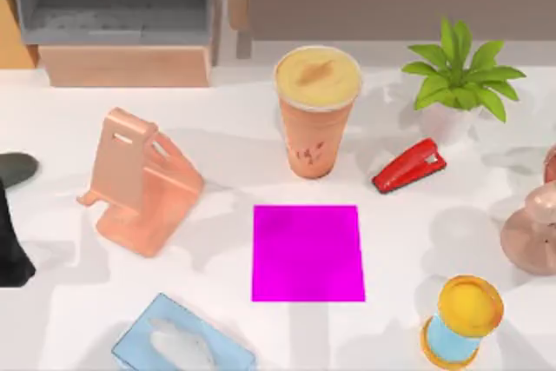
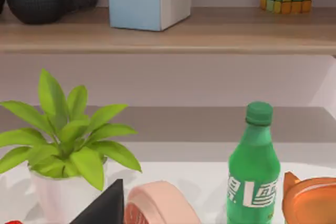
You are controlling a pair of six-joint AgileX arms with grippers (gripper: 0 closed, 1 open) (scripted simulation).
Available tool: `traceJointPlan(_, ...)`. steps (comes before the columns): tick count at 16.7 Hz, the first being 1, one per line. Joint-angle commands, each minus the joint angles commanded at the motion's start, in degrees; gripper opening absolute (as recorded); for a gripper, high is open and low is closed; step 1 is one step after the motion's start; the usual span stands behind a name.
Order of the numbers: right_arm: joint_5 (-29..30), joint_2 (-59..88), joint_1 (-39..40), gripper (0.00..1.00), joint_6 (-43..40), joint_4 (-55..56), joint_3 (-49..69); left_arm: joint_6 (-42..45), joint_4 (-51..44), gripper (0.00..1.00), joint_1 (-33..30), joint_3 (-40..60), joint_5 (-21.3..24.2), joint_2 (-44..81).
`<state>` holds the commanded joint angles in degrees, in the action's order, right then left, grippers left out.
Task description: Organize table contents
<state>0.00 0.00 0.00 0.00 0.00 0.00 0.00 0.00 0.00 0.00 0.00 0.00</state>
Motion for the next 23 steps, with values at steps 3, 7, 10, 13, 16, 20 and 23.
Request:
traceJointPlan(3, 0.0, 0.0, 0.0, 1.0, 0.0, 0.0, 0.0, 0.3, -0.2, 1.0, -0.1, 0.5, 0.0, 0.3)
traceJointPlan(7, 0.0, 0.0, 0.0, 1.0, 0.0, 0.0, 0.0, 5.3, -3.4, 1.0, -1.0, 8.0, -0.2, 6.1)
traceJointPlan(10, 0.0, 0.0, 0.0, 1.0, 0.0, 0.0, 0.0, 12.0, -8.8, 1.0, -1.7, 17.8, -0.5, 15.6)
traceJointPlan(13, 0.0, 0.0, 0.0, 1.0, 0.0, 0.0, 0.0, 20.6, -16.6, 1.0, -2.1, 29.6, -0.9, 29.5)
traceJointPlan(16, 0.0, 0.0, 0.0, 1.0, 0.0, 0.0, 0.0, 30.1, -26.3, 1.0, -2.2, 42.2, -1.4, 46.8)
traceJointPlan(20, 0.0, 0.0, 0.0, 1.0, 0.0, 0.0, 0.0, 43.4, -40.8, 1.0, -1.1, 58.5, -1.9, 71.4)
traceJointPlan(23, 0.0, 0.0, 0.0, 1.0, 0.0, 0.0, 0.0, 52.5, -51.0, 1.0, 0.6, 69.5, -1.9, 88.5)
